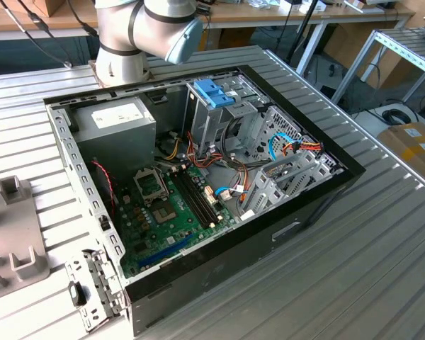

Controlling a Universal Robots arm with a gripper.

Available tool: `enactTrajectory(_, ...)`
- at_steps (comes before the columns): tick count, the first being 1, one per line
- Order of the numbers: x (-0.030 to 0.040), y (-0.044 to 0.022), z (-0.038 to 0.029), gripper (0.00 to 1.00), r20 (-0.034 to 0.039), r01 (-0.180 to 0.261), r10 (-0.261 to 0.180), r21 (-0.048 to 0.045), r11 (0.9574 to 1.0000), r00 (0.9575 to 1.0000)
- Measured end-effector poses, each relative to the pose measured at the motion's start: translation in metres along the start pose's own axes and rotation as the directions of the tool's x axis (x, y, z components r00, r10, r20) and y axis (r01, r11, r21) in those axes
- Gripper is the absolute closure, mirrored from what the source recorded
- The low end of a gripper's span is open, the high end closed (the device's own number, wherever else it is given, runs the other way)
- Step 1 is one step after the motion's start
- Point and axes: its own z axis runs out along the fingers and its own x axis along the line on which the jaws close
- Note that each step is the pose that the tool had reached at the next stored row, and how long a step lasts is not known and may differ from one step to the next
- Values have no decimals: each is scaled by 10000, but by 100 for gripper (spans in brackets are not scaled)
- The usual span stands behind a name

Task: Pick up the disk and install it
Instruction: 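Reach for the disk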

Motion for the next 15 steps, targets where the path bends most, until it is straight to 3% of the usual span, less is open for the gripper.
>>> enactTrajectory(15,61,-5,-1,89,0,0,0,0,10000,10000)
